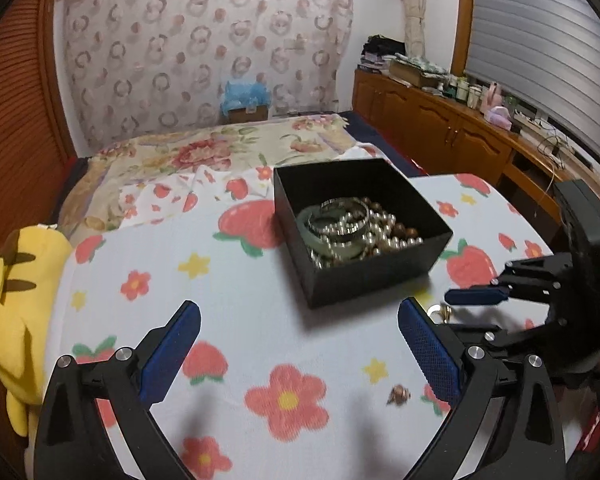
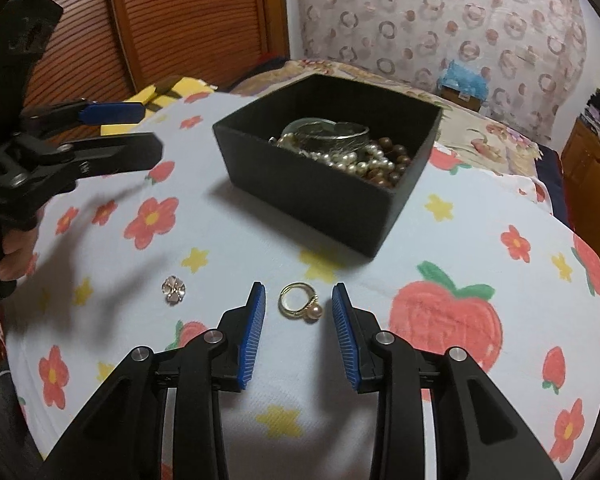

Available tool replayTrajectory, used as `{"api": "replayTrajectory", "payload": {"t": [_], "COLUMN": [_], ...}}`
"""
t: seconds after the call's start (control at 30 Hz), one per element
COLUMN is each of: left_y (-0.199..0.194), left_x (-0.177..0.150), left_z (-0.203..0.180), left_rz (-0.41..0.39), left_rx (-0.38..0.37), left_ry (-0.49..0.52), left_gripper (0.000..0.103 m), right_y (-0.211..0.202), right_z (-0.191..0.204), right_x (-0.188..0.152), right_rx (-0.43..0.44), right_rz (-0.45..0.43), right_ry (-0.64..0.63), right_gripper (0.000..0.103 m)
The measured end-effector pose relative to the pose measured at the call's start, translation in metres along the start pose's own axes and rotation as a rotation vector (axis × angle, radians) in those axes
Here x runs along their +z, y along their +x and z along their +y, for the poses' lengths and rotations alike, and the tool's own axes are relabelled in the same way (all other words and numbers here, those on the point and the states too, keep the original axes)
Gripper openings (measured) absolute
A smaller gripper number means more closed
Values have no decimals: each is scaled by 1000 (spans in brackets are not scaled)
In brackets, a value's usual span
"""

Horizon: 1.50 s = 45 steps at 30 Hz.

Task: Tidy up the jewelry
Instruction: 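Grasp the small earring with the left gripper while the right gripper grasps the gold ring, then lower the earring and gold ring into the box and open both grippers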

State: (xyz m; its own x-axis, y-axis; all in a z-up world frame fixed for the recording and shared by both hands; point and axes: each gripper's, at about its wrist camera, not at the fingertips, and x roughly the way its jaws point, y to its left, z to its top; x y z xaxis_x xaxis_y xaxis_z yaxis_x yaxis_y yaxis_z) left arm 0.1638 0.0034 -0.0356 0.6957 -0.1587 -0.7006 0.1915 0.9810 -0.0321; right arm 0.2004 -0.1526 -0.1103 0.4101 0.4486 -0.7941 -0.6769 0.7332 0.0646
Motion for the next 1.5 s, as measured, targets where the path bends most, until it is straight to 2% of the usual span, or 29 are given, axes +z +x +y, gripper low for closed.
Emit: {"api": "replayTrajectory", "payload": {"t": [0.17, 0.2, 0.27, 0.37, 0.7, 0.8, 0.87, 1.1, 1.2, 1.27, 1.3, 1.5], "left_y": [-1, 0, 2, 6, 11, 12, 16, 20, 22, 22, 22, 21], "left_x": [-13, -15, -22, -31, -41, -42, -44, -48, -51, -52, -52, -45], "left_z": [-1, -1, -5, -13, -37, -43, -48, -56, -58, -58, -57, -50], "left_rz": [26, 32, 52, 77, 102, 111, 133, 151, 163, 162, 163, 156], "left_rx": [-4, -6, -10, -14, -34, -42, -46, -69, -91, -92, -95, -97], "left_ry": [-7, -7, 4, 31, 94, 116, 132, 151, 162, 165, 162, 140], "left_gripper": [96, 96, 96, 96, 94, 83, 67, 44, 30, 17, 15, 14], "right_y": [3, 2, 1, -5, -13, -15, -18, -20, -19, -19, -19, -20], "right_z": [4, 4, 3, -1, 0, 2, 2, -3, -4, -5, -5, -3], "right_x": [-1, -2, -2, -4, -9, -9, -9, -11, -12, -13, -13, -12], "right_rx": [-34, -39, -35, -28, -21, -18, -19, -23, -23, -22, -20, -9], "right_rz": [10, 10, 12, 3, -18, -29, -35, -38, -36, -36, -35, -42], "right_ry": [-37, -40, -40, -24, -13, -9, -8, 5, 8, 10, 10, 9], "right_gripper": [36, 24, 22, 12, 12, 12, 12, 12, 12, 12, 12, 12]}}
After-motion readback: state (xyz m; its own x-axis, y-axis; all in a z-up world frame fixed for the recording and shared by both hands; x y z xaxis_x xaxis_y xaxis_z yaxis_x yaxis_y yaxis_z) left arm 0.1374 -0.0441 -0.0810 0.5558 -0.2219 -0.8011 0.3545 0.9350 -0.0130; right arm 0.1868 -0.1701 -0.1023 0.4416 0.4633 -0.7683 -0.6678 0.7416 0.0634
